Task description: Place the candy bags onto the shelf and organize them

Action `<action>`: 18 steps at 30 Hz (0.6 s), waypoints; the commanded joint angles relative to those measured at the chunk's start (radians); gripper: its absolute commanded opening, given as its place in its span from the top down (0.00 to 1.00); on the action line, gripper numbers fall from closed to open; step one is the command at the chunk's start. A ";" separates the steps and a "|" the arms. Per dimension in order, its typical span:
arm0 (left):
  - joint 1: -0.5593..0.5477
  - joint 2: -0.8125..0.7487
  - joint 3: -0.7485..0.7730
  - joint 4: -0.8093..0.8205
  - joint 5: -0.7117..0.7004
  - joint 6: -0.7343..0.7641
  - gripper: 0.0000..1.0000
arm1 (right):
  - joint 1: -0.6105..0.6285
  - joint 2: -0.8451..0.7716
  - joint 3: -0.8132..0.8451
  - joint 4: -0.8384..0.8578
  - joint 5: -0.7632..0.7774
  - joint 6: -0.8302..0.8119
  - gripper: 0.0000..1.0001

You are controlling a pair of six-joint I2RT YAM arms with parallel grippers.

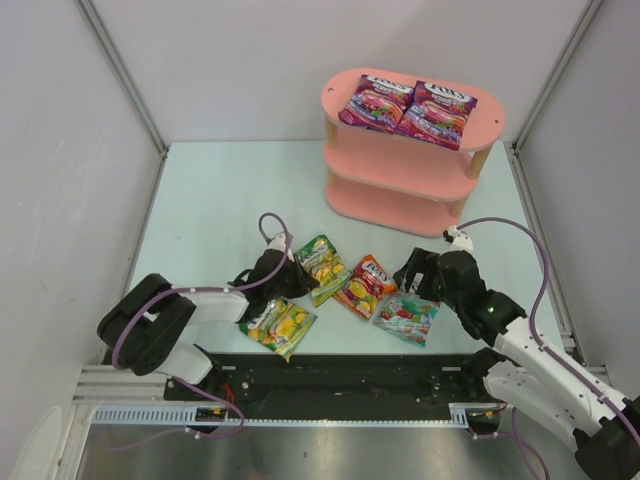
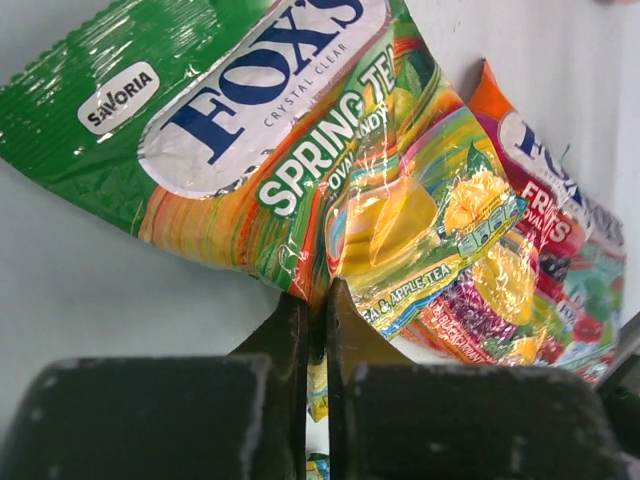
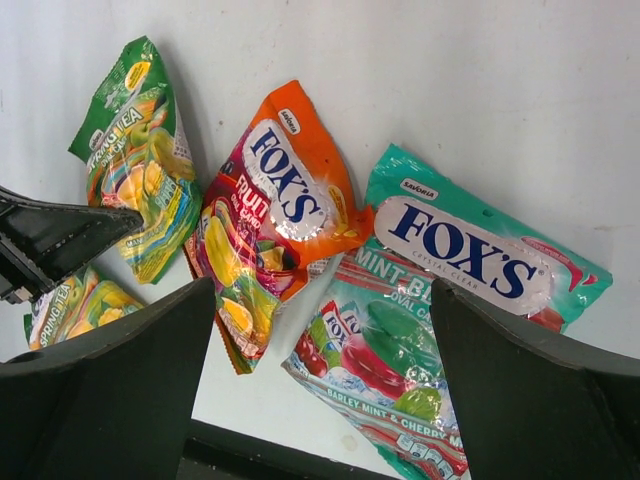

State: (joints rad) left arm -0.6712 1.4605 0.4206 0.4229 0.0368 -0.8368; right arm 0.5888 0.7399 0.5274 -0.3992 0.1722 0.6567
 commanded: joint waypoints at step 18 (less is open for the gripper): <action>-0.022 0.156 0.404 0.028 0.262 0.484 1.00 | -0.218 -0.221 0.080 -0.144 -0.039 -0.107 0.06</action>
State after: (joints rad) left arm -0.6853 1.5646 0.7090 0.3737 0.2153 -0.4397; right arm 0.4015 0.5430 0.5446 -0.4946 0.1501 0.5915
